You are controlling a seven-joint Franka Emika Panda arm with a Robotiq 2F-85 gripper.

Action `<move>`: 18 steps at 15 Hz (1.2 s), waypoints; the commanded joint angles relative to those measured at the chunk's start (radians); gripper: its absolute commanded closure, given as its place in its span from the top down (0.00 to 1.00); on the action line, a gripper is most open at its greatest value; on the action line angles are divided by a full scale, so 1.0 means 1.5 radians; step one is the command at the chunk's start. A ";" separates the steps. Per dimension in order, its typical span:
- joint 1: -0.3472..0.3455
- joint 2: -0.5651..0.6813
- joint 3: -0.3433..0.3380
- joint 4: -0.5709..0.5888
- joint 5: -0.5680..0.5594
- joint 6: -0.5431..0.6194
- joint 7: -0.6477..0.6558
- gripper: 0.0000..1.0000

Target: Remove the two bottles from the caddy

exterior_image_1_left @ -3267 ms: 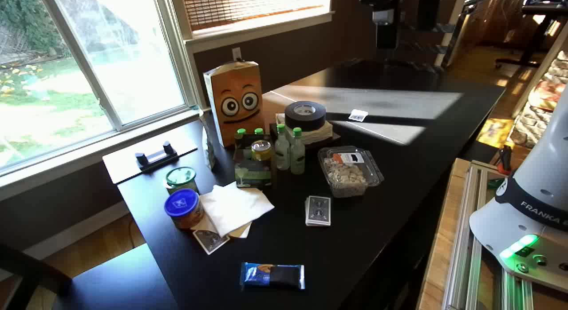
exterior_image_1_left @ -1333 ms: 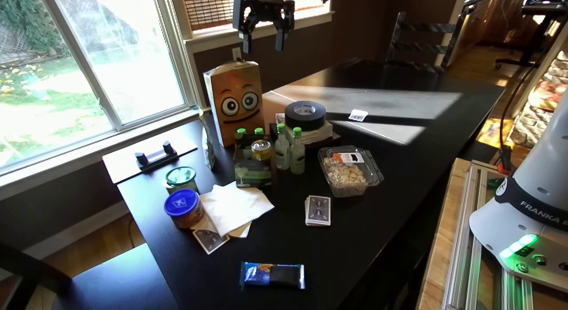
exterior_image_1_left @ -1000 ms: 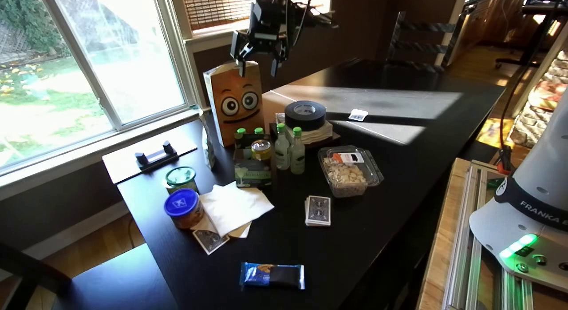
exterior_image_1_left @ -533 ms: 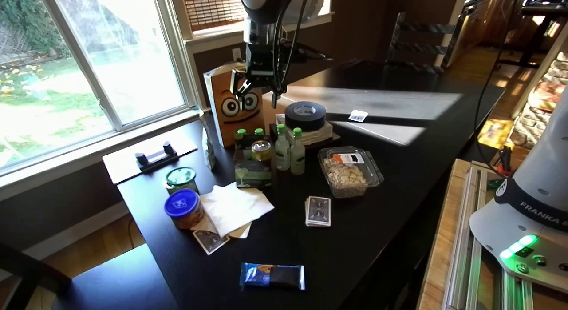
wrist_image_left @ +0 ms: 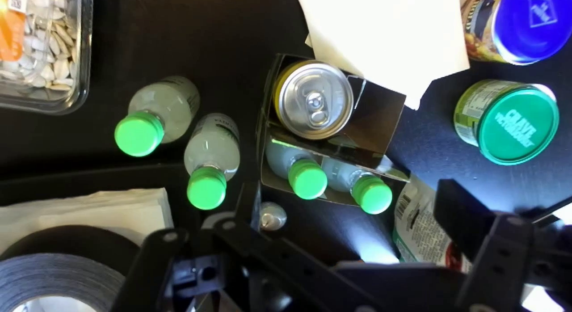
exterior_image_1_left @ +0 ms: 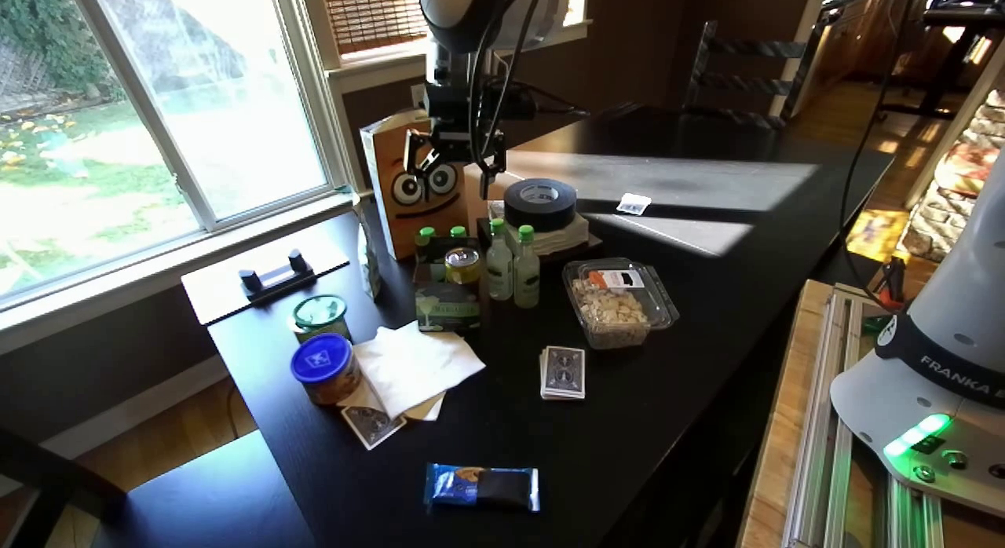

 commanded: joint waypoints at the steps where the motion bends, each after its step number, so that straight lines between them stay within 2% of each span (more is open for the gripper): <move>1: 0.024 0.037 -0.011 0.014 -0.006 0.003 0.078 1.00; 5: 0.047 0.049 -0.028 0.010 -0.033 0.010 0.183 1.00; 10: 0.053 0.054 -0.044 0.012 -0.065 0.020 0.264 1.00; 18: 0.043 0.102 -0.052 0.045 -0.101 0.030 0.235 0.99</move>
